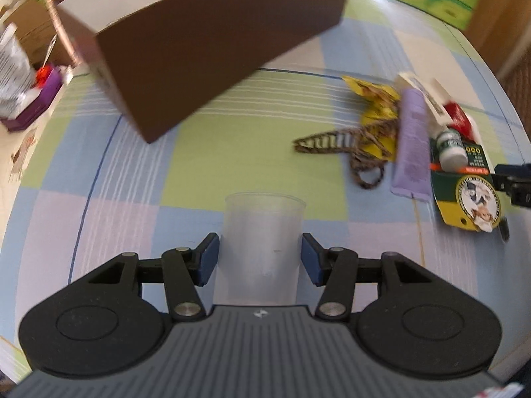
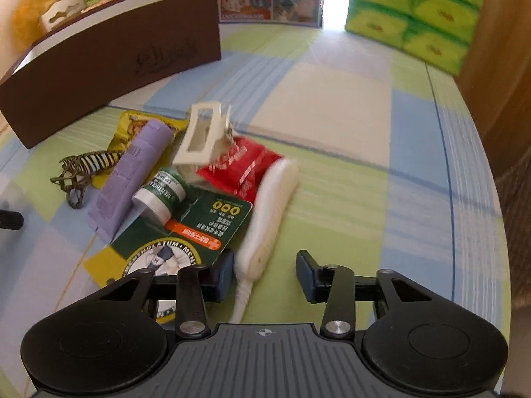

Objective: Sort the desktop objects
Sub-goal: 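Move the left tool to the clear plastic cup and grasp it, then grasp the white toothbrush with the right tool while the left tool holds the cup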

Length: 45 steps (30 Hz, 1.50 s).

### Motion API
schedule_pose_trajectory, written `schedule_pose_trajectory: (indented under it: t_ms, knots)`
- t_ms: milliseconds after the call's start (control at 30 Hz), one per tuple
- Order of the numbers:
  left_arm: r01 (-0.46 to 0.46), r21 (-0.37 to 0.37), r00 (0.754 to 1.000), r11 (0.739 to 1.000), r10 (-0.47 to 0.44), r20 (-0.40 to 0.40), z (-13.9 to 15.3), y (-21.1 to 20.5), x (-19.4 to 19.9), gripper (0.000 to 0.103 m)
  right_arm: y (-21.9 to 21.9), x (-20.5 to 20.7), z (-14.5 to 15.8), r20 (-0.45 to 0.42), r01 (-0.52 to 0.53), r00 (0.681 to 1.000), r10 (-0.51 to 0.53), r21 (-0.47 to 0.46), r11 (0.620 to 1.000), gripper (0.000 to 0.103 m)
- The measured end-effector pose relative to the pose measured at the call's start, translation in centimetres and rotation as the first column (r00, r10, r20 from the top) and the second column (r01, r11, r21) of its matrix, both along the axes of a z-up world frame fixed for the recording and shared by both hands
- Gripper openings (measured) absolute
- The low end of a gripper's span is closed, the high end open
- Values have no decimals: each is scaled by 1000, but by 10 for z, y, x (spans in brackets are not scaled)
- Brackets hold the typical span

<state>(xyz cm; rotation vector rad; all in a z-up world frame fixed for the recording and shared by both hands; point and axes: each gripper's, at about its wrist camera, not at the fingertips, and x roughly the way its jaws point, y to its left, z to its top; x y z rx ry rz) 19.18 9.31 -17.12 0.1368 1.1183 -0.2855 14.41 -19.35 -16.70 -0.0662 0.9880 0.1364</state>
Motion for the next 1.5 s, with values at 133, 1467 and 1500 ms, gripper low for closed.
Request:
schedule_pose_trajectory:
  t_ms: [133,1467,1500]
  knots:
    - [-20,14,1000,1000,20,3,-2,0,6,47,-1,13,-4,33,3,999,-2,-6,1000,35]
    - [-40,-74,991,996,50,125,67,-13,-12,47,-8,-19,81,44,-109,994,104,146,983,16]
    - [-42,-79,989,996,53,136,72,-13,-12,47,-3,-17,86,53,-132,991,125,145,981,16]
